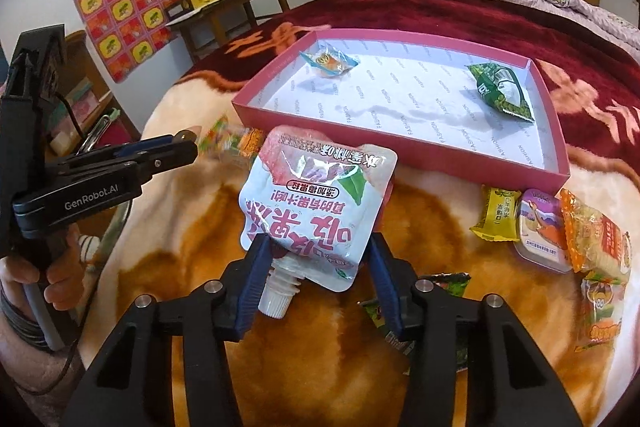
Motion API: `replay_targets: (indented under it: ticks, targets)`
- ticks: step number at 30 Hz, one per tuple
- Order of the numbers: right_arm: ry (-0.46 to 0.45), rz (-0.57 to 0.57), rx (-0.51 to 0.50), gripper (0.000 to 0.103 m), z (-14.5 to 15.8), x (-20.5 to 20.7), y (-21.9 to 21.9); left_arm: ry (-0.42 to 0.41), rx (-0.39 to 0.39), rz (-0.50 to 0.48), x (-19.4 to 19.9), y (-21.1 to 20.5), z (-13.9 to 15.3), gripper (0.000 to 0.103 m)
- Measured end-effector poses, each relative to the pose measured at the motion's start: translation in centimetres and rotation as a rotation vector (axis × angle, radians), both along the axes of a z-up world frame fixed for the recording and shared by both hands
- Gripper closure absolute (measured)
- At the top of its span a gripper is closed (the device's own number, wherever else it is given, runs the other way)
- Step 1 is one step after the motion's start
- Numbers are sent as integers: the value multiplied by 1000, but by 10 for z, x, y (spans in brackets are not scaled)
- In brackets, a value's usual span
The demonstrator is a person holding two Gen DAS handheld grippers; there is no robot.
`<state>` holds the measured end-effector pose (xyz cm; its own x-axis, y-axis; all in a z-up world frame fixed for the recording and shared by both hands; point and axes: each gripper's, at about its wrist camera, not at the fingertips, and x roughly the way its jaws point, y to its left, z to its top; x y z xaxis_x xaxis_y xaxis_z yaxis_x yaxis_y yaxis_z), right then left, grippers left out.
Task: Organize snacks
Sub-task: 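Lift the chocolate and the drink pouch and carry both over the tray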
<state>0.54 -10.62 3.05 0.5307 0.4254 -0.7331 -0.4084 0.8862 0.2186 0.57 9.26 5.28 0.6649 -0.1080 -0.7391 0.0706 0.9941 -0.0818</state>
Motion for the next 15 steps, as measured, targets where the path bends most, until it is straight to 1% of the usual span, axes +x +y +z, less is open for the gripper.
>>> replay_targets:
  ticks: [2, 3, 4, 5, 10, 13, 14, 15]
  targets:
    - [-9, 0, 13, 55, 3, -2, -2, -11, 3, 3, -3, -1, 5, 69]
    - [-16, -1, 20, 74, 6, -3, -3, -17, 3, 1, -4, -2, 7, 69]
    - [-19, 0, 26, 85, 7, -3, -4, -23, 4, -1, -6, -3, 10, 69]
    - [-18, -9, 39, 87, 8, -3, -7, -27, 3, -2, -6, -4, 12, 69]
    - [5, -27, 60, 87, 8, -1, -14, -46, 5, -14, -9, -10, 20, 69]
    - [34, -34, 115, 86, 4, 1, -18, -46, 4, -12, -10, -10, 21, 69]
    - [42, -36, 133, 82, 4, 2, -19, -44, 5, -11, -10, -10, 21, 69]
    - [48, -38, 143, 72, 3, 4, -19, -43, 5, -10, -10, -10, 21, 69]
